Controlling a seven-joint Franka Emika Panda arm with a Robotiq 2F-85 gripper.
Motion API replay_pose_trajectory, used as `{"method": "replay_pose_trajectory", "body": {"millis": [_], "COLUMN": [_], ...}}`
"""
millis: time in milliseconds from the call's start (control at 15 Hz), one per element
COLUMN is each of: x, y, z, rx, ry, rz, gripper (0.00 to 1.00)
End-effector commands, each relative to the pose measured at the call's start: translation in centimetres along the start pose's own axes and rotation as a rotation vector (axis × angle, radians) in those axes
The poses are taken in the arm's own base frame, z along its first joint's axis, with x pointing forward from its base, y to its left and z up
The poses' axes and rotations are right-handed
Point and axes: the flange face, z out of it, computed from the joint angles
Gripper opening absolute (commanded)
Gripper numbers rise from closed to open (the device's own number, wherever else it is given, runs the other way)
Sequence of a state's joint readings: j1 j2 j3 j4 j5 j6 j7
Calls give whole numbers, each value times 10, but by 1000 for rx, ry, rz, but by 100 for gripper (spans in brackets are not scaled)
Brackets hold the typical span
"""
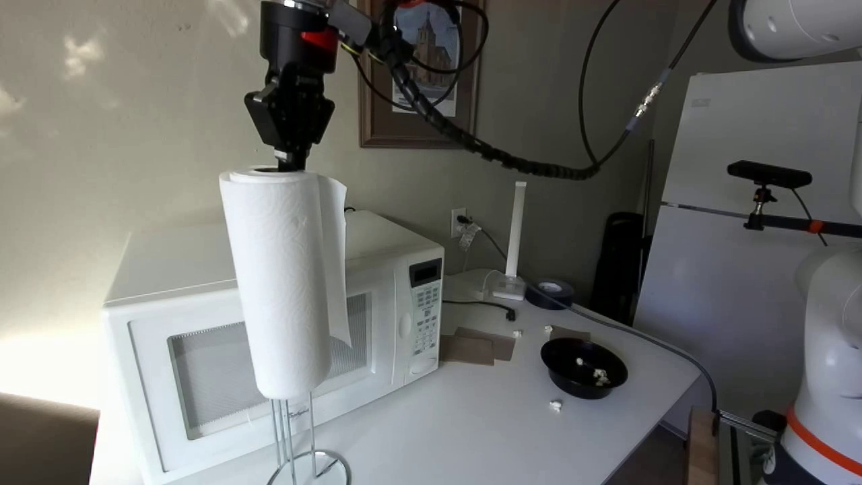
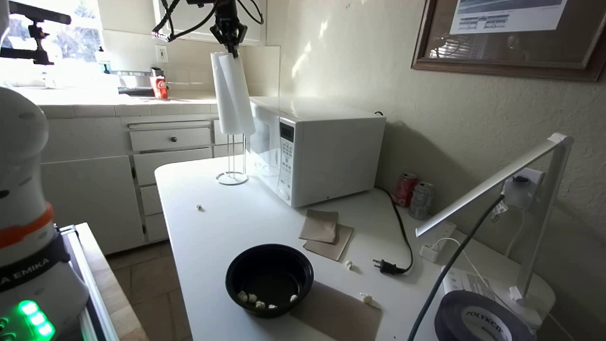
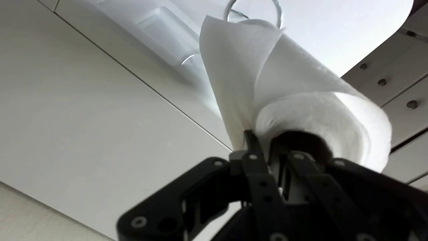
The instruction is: Remove the paper towel from the paper towel holder and put it on the table
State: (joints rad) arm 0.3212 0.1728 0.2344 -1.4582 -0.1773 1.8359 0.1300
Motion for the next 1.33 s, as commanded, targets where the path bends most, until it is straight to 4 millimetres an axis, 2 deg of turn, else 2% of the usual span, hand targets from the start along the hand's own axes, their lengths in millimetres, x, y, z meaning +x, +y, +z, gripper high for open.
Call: {"method": "replay_pose_trajectory", "body": {"millis": [0,1267], "x": [0,-8], "y": [-4,1], "z": [-20,-91], "rx": [-38,-34], "ry": [8,74], "rz": [-16,6], "gripper": [3,3]}}
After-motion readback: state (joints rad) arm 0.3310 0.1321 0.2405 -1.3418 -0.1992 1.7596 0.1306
